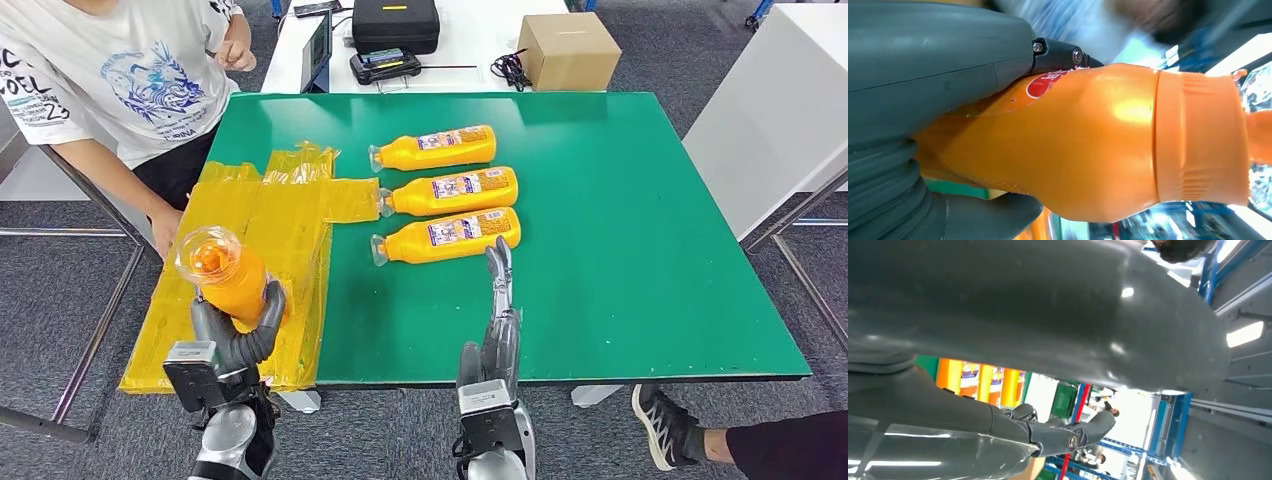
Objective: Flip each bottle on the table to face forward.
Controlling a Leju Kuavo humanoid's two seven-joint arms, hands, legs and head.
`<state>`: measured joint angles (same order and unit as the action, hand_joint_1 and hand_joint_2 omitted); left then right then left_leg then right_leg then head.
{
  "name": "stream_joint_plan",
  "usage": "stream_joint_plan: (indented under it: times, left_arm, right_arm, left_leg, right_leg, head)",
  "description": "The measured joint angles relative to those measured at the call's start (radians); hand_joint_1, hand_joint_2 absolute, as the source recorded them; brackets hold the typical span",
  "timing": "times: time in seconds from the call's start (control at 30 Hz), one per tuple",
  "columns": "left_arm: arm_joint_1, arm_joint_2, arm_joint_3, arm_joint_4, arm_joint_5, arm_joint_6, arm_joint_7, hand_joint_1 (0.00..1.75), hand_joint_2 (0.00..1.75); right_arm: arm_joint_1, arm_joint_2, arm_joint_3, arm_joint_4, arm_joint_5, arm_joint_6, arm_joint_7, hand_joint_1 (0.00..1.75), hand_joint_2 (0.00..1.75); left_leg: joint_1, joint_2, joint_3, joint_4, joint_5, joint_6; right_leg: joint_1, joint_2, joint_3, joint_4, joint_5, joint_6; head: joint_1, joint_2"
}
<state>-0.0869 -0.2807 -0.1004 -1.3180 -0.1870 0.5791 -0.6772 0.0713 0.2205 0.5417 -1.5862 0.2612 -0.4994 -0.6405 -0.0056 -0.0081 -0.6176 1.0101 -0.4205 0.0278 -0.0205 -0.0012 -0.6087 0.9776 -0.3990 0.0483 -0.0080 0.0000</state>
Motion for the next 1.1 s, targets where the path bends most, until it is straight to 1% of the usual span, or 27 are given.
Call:
stream_joint_plan:
  times: [0.07,0.13,0.23,0.3,0.5,0.63,0.83,1.1]
  left_arm:
    - [-0.037,0.015,0.021,0.02,-0.186,0.069,0.005,1.75,1.75]
    - [-0.086,0.029,0.061,0.053,-0.416,0.104,0.014,1.75,1.75]
    - [-0.151,0.043,0.141,0.108,-0.736,0.114,0.041,1.75,1.75]
    - [-0.179,0.051,0.189,0.136,-0.845,0.115,0.056,1.75,1.75]
    - [-0.229,0.061,0.279,0.202,-1.024,0.121,0.065,1.75,1.75]
    - [-0.256,0.069,0.308,0.258,-1.034,0.121,0.072,1.75,1.75]
    - [-0.299,0.088,0.317,0.386,-1.055,0.121,0.152,1.75,1.75]
    - [-0.325,0.136,0.31,0.536,-1.114,0.121,0.232,1.75,1.75]
  right_arm:
    - [-0.011,0.0,0.001,0.0,-0.029,0.028,-0.005,0.0,0.0]
    - [-0.028,0.0,0.004,0.002,-0.053,0.056,-0.011,0.0,0.0]
    - [-0.049,0.0,0.013,0.007,-0.07,0.083,-0.011,0.0,0.0]
    - [-0.057,0.0,0.016,0.01,-0.073,0.091,-0.01,0.0,0.0]
    - [-0.068,0.0,0.017,0.02,-0.085,0.111,-0.008,0.0,0.0]
    - [-0.07,0.0,0.017,0.026,-0.089,0.118,-0.009,0.0,0.0]
    - [-0.071,0.0,0.017,0.027,-0.09,0.132,-0.004,0.0,0.0]
    - [-0.071,0.002,0.017,0.027,-0.093,0.154,0.008,0.0,0.0]
  left_leg:
    - [0.0,0.0,0.0,0.0,0.001,0.0]
    - [0.0,0.0,0.0,0.0,0.001,0.0]
    - [0.0,0.0,0.0,0.0,0.002,0.0]
    - [0.0,0.0,0.0,0.0,0.002,-0.001]
    - [0.0,-0.001,-0.001,0.0,0.002,-0.001]
    - [0.0,-0.002,-0.001,0.0,0.001,-0.001]
    - [0.0,-0.001,-0.001,0.0,0.002,-0.001]
    - [0.0,-0.001,-0.001,0.0,0.002,-0.001]
  right_leg:
    - [0.0,0.0,0.0,0.0,0.0,0.0]
    - [0.0,0.0,0.0,0.0,0.0,0.0]
    - [0.0,0.0,0.0,0.001,0.001,0.0]
    - [0.0,0.0,0.0,0.001,0.001,0.0]
    - [0.0,0.0,0.0,0.001,0.0,0.0]
    - [0.0,0.0,0.0,0.0,0.0,0.0]
    - [0.0,0.0,0.0,0.001,0.0,0.0]
    - [0.0,0.0,-0.001,0.001,0.0,0.0]
  head:
    - [0.0,0.0]
    - [0.0,0.0]
    - [0.0,0.0]
    - [0.0,0.0]
    - [0.0,0.0]
    - [0.0,0.0]
    - [0.0,0.0]
    - [0.0,0.0]
